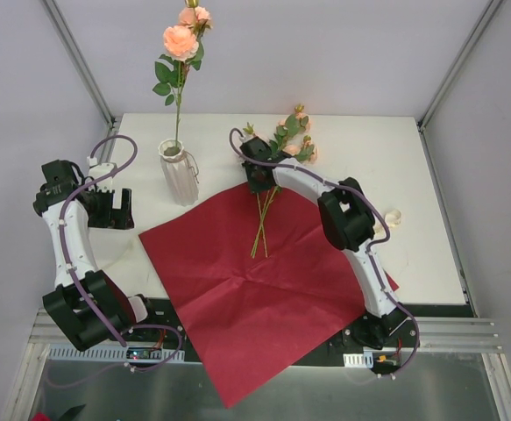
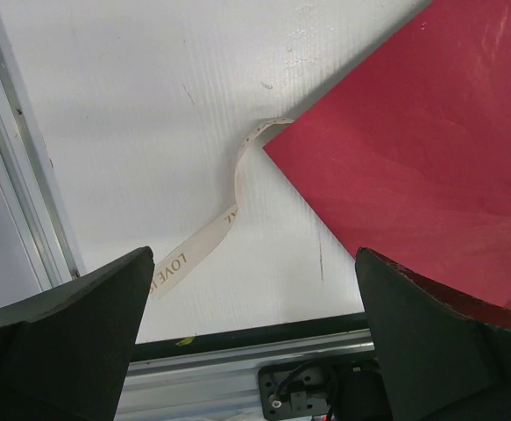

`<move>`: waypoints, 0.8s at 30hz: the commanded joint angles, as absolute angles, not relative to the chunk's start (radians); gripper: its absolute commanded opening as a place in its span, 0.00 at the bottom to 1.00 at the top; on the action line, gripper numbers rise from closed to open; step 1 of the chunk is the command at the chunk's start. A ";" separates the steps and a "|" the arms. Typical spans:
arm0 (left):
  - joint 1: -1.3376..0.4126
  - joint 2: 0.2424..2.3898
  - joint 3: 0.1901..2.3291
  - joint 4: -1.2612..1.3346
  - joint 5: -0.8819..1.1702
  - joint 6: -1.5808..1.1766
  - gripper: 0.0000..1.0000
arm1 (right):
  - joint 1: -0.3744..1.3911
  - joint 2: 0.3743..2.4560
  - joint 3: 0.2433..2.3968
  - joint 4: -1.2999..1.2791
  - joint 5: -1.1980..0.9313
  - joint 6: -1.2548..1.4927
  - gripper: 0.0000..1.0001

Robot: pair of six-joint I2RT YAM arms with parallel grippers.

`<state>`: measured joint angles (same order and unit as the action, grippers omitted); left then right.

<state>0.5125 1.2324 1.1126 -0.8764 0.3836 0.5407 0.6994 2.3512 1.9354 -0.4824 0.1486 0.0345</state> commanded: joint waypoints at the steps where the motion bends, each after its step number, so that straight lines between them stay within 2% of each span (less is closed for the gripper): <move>1: 0.522 1.204 1.101 -0.879 0.374 0.568 0.99 | 0.703 2.324 1.912 -0.465 0.104 0.081 0.07; 4: 0.525 1.200 1.108 -0.881 0.373 0.569 0.99 | 0.703 2.255 1.859 -0.431 0.117 0.098 0.01; 10: 0.525 1.190 1.123 -0.879 0.371 0.561 0.99 | 0.703 2.009 1.735 -0.304 0.140 0.127 0.01; 19: 0.526 1.178 1.140 -0.891 0.383 0.549 0.99 | 0.704 1.689 1.605 0.024 0.009 0.207 0.01; 22: 0.526 1.177 1.147 -0.897 0.391 0.549 0.99 | 0.715 1.614 1.491 0.266 -0.133 0.224 0.01; 23: 0.528 1.177 1.149 -0.899 0.391 0.548 0.99 | 0.724 1.599 1.456 0.461 -0.156 0.222 0.01; 24: 0.529 1.177 1.154 -0.900 0.399 0.549 0.99 | 0.750 1.585 1.418 0.547 -0.175 0.197 0.01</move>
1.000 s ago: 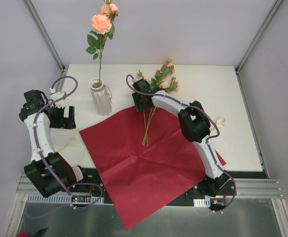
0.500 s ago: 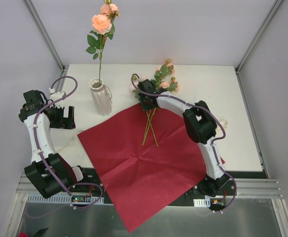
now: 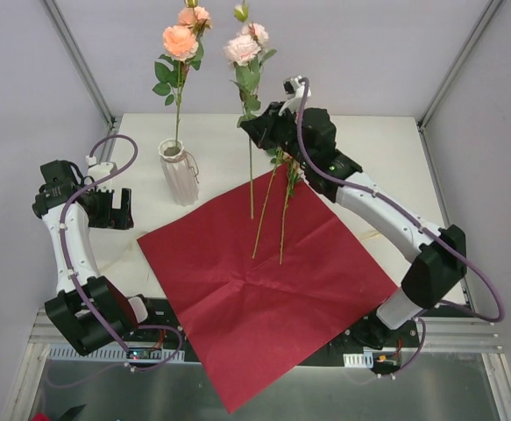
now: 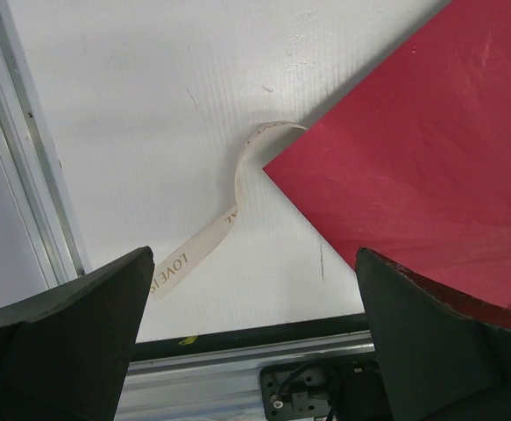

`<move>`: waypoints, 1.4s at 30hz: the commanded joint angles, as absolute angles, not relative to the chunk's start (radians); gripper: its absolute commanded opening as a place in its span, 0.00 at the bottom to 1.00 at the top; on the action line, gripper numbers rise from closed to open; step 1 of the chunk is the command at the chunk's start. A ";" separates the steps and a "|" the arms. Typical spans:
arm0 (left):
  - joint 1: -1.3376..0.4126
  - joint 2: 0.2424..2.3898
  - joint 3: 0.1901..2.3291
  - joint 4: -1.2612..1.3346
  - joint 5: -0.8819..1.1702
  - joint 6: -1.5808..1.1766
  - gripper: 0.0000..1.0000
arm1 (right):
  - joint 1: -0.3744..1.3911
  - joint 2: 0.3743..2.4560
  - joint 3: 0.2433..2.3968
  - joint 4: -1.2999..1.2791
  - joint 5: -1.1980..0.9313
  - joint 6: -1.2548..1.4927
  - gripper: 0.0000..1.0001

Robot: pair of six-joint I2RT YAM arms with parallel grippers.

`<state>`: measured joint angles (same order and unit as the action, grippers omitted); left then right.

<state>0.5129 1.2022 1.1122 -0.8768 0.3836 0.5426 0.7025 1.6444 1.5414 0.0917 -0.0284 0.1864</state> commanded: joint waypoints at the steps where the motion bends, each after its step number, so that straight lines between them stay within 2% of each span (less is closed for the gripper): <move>1: 0.531 1.177 1.158 -0.905 0.402 0.548 0.99 | 0.768 1.588 1.420 0.611 -0.184 0.164 0.01; 5: 0.538 1.187 1.180 -0.922 0.426 0.534 0.99 | 0.853 1.658 1.520 0.861 -0.312 -0.042 0.01; 10: 0.558 1.213 1.212 -0.937 0.457 0.511 0.99 | 0.890 1.871 1.713 1.172 -0.437 -0.069 0.01; 14: 0.572 1.226 1.219 -0.951 0.482 0.512 0.99 | 0.911 1.980 1.950 1.128 -0.411 -0.104 0.01; 21: 0.620 1.239 1.262 -0.994 0.505 0.537 0.99 | 0.922 2.161 2.215 1.025 -0.379 -0.178 0.01; 27: 0.644 1.258 1.318 -1.042 0.517 0.557 0.99 | 0.905 2.232 2.253 1.017 -0.341 -0.190 0.01; 42: 0.670 1.264 1.304 -1.051 0.541 0.594 0.99 | 0.902 2.327 2.149 0.988 -0.252 -0.210 0.01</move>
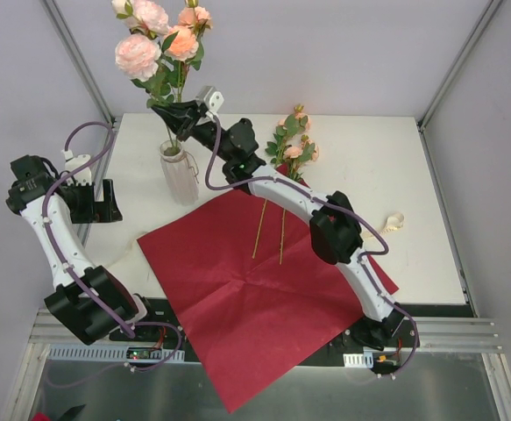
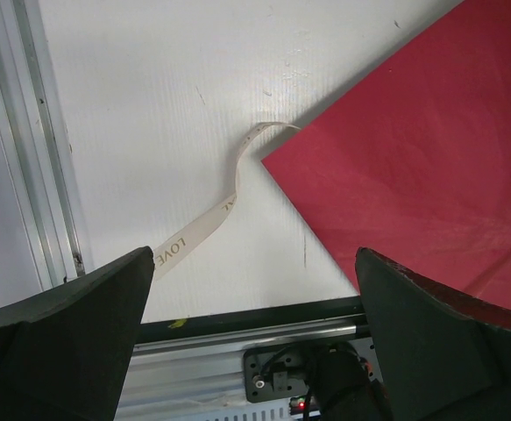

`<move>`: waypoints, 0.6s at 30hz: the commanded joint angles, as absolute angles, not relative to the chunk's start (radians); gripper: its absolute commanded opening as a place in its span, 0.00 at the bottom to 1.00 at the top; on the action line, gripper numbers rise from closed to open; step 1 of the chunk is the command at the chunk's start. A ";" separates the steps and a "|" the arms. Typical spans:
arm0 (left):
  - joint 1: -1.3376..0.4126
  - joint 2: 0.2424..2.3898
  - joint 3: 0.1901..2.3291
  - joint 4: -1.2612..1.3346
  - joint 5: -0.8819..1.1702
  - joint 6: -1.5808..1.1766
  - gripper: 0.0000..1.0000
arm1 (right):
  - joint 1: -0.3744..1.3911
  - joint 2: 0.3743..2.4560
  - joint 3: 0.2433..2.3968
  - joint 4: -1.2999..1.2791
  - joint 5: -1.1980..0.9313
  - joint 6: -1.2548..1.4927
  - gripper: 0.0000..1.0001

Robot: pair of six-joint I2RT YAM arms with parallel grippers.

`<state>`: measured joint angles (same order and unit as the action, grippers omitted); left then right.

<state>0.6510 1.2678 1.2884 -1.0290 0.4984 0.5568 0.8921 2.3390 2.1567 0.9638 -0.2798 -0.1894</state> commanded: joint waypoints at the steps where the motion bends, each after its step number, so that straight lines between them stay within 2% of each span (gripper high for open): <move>1: 0.675 1.266 1.302 -1.051 0.545 0.595 0.99 | 0.903 2.318 2.145 0.904 -0.241 -0.212 0.01; 4: 0.687 1.267 1.296 -1.051 0.555 0.600 0.99 | 0.916 2.272 2.119 0.697 -0.238 -0.209 0.26; 5: 0.689 1.267 1.295 -1.052 0.554 0.601 0.99 | 0.920 2.254 2.088 0.675 -0.239 -0.209 0.41; 7: 0.692 1.267 1.290 -1.052 0.555 0.603 0.99 | 0.930 2.188 1.967 0.664 -0.224 -0.207 0.50; 8: 0.693 1.269 1.289 -1.052 0.557 0.606 0.99 | 0.931 2.143 1.938 0.652 -0.218 -0.203 0.65; 10: 0.693 1.270 1.289 -1.051 0.558 0.604 0.99 | 0.934 2.094 1.858 0.594 -0.204 -0.196 0.77; 11: 0.693 1.269 1.289 -1.051 0.558 0.607 0.99 | 0.936 2.042 1.832 0.577 -0.195 -0.202 0.90; 12: 0.693 1.269 1.289 -1.049 0.558 0.604 0.99 | 0.939 2.013 1.803 0.539 -0.186 -0.210 0.96; 14: 0.695 1.270 1.287 -1.051 0.568 0.604 0.99 | 0.942 1.933 1.772 0.455 -0.170 -0.247 0.96; 18: 0.696 1.272 1.289 -1.046 0.563 0.604 0.99 | 0.936 1.824 1.790 0.096 -0.154 -0.261 0.96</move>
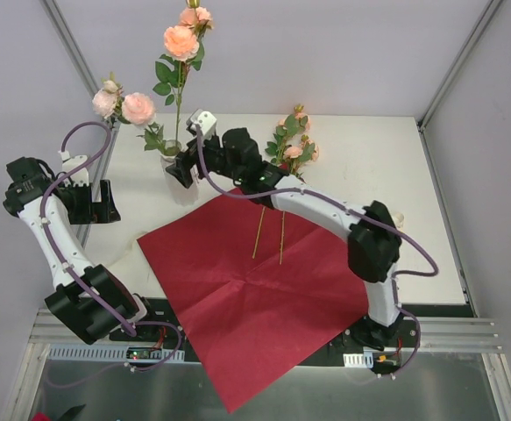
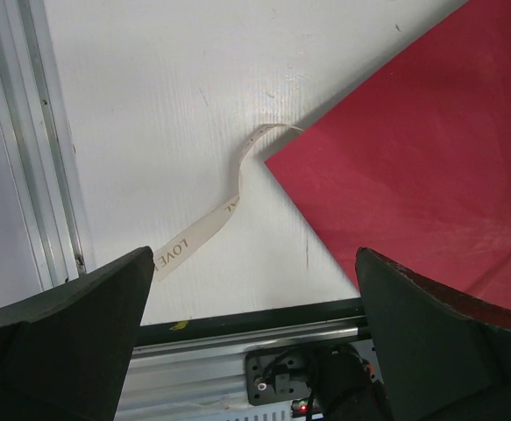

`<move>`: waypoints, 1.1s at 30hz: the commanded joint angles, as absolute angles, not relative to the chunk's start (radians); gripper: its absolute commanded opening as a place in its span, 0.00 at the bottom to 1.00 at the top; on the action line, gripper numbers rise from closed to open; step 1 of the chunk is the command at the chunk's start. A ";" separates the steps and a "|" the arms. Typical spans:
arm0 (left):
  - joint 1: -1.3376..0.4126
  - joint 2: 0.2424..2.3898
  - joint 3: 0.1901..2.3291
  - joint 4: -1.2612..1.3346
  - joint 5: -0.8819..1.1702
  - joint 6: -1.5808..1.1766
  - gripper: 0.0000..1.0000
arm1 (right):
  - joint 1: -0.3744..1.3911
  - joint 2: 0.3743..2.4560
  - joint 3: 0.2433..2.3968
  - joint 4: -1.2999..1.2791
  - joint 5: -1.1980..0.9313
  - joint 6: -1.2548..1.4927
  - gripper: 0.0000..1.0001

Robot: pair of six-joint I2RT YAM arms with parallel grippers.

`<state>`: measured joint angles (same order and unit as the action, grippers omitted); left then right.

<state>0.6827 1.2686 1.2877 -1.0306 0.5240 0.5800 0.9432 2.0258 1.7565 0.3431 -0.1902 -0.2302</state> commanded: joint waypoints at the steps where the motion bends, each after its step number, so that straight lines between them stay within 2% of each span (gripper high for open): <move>1: 0.698 1.270 1.289 -1.045 0.561 0.606 0.99 | 0.931 1.803 1.778 0.045 -0.123 -0.202 0.96; 2: 0.696 1.270 1.289 -1.043 0.558 0.607 0.99 | 0.920 1.757 1.732 0.005 -0.050 -0.113 0.96; 4: 0.698 1.267 1.285 -1.040 0.557 0.612 0.99 | 0.893 1.706 1.636 -0.064 -0.139 -0.153 0.96; 6: 0.698 1.262 1.281 -1.042 0.552 0.617 0.99 | 0.824 1.645 1.492 -0.083 -0.132 -0.083 0.96; 9: 0.703 1.258 1.267 -1.040 0.552 0.621 0.99 | 0.727 1.658 1.454 -0.269 -0.020 0.036 0.98; 10: 0.706 1.255 1.263 -1.035 0.555 0.623 0.99 | 0.715 1.684 1.451 -0.316 0.089 0.050 0.99; 14: 0.706 1.264 1.246 -1.034 0.560 0.624 0.99 | 0.696 1.768 1.476 -0.455 0.257 0.081 0.95; 19: 0.706 1.263 1.227 -1.029 0.549 0.627 0.99 | 0.686 1.911 1.595 -0.597 0.432 0.135 0.86; 33: 0.707 1.238 1.161 -1.008 0.534 0.647 0.99 | 0.615 2.106 1.670 -0.514 0.425 0.216 0.76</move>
<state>0.6956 1.2652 1.1778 -1.0084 0.5190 0.6201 0.6315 2.0495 1.6180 -0.5461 0.4133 0.1833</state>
